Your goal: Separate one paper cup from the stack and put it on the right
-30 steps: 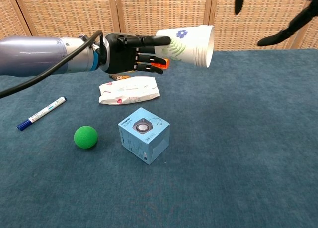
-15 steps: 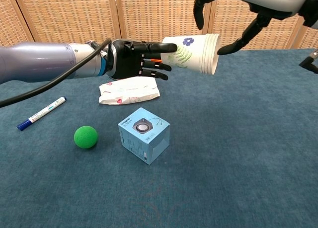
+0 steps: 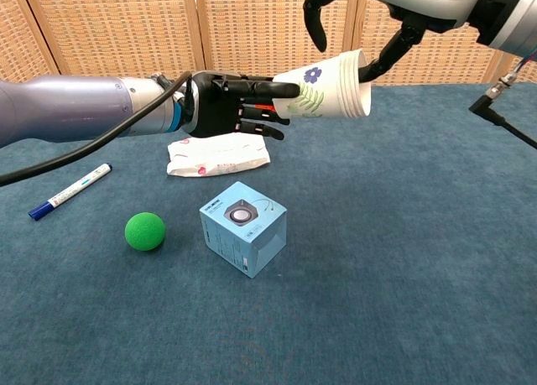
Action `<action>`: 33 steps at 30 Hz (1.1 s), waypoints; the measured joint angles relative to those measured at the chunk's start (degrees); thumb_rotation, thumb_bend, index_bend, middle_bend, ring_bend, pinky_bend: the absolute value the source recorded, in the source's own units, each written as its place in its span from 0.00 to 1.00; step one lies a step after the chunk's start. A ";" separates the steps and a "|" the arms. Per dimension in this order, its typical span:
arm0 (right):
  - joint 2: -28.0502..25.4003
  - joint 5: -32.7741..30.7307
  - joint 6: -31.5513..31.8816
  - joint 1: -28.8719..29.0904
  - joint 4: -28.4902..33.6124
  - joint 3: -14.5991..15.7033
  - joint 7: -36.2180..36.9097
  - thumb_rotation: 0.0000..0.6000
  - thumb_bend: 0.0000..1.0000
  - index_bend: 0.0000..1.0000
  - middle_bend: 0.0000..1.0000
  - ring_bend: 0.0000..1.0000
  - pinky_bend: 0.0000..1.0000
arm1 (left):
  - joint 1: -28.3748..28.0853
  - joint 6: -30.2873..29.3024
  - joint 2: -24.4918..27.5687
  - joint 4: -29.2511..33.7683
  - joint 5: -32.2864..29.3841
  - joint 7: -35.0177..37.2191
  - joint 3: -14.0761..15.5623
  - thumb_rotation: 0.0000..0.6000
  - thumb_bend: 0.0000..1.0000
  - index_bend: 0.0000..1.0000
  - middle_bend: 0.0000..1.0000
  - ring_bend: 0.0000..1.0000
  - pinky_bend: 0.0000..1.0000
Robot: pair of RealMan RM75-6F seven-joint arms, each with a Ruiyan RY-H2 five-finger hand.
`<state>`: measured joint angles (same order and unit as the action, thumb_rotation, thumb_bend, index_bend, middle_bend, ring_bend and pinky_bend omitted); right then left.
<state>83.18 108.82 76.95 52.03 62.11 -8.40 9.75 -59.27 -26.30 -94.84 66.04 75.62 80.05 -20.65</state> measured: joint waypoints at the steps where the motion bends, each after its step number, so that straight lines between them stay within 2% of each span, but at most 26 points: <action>1: 0.02 -0.08 -0.05 0.09 0.04 0.09 -0.21 1.00 0.39 0.61 0.25 0.14 0.24 | 0.02 0.05 0.00 -0.02 0.04 0.00 -0.04 1.00 0.13 0.52 0.50 0.48 0.46; 15: 0.57 -0.67 0.58 0.90 -1.54 1.75 -3.49 1.00 0.49 0.67 0.26 0.14 0.24 | 0.36 0.25 -0.28 0.23 0.93 0.84 -0.34 1.00 0.13 0.52 0.50 0.48 0.46; 22: 0.72 -1.22 0.88 1.01 -2.03 2.33 -3.73 1.00 0.59 0.69 0.26 0.14 0.24 | 0.52 0.10 -0.18 0.11 1.27 1.14 -0.32 1.00 0.13 0.52 0.50 0.48 0.46; 33: 0.76 -2.01 1.87 0.81 -2.46 2.97 -3.50 1.00 0.60 0.74 0.26 0.14 0.24 | 0.41 0.34 -0.32 -0.19 1.45 1.28 -0.21 1.00 0.13 0.52 0.50 0.48 0.46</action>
<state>83.94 106.81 78.82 52.84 59.65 -5.43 6.25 -58.85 -25.96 -95.16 65.85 77.06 81.32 -20.86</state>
